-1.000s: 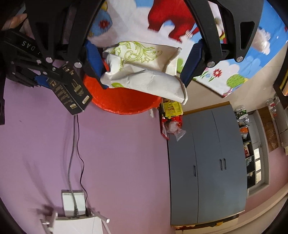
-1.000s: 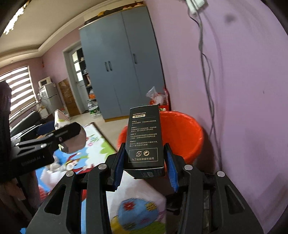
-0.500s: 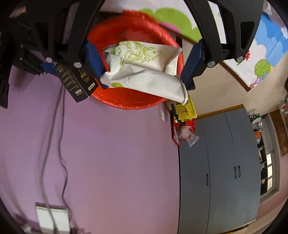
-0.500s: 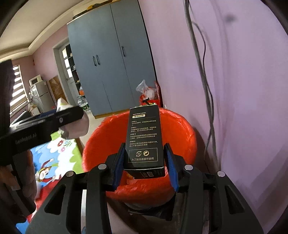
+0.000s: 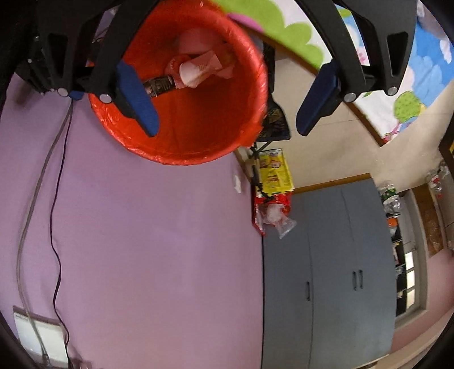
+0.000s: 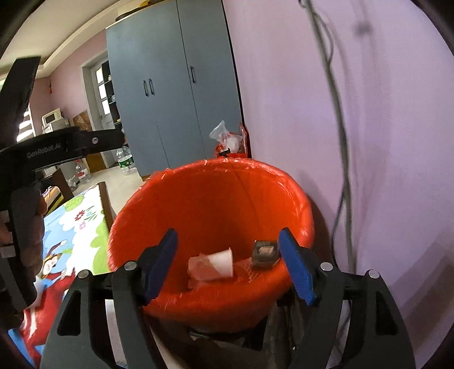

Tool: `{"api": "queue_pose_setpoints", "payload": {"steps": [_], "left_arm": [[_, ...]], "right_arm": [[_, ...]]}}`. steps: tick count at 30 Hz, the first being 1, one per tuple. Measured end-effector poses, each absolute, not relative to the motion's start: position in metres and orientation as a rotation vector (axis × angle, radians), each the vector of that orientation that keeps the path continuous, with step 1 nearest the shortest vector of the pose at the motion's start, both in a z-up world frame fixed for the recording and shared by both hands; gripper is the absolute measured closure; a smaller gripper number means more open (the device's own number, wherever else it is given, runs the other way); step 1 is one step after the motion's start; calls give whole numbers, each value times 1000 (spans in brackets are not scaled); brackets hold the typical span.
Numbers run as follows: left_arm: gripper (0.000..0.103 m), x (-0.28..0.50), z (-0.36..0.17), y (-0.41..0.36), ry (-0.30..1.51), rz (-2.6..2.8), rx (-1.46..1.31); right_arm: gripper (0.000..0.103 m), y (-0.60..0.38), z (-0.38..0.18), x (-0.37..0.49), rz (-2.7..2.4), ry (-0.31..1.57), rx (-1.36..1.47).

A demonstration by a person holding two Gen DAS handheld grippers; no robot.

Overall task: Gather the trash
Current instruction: 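Carry the black box and paper packet over the bucket and open both grippers, then move both tools back over the remaining trash on the bed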

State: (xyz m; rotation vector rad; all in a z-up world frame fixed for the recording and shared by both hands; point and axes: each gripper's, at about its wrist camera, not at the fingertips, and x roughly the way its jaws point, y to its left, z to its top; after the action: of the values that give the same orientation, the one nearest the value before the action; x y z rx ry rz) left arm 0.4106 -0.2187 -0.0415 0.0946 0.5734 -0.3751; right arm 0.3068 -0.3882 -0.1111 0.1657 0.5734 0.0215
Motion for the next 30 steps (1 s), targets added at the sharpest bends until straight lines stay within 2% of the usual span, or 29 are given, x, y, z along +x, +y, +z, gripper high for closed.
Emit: {"api": "queue_pose_setpoints", "payload": {"steps": [2, 13, 22, 30], "left_arm": [[5, 399, -36, -208, 571, -363, 80], [5, 284, -2, -136, 547, -279, 77], [5, 205, 14, -71, 493, -178, 181], [5, 162, 13, 24, 465, -27, 187]], "right_arm": [[33, -390, -104, 295, 20, 567, 171], [33, -344, -50, 211, 62, 504, 159], [35, -264, -31, 166, 183, 499, 102], [40, -207, -29, 147, 264, 511, 61]]}}
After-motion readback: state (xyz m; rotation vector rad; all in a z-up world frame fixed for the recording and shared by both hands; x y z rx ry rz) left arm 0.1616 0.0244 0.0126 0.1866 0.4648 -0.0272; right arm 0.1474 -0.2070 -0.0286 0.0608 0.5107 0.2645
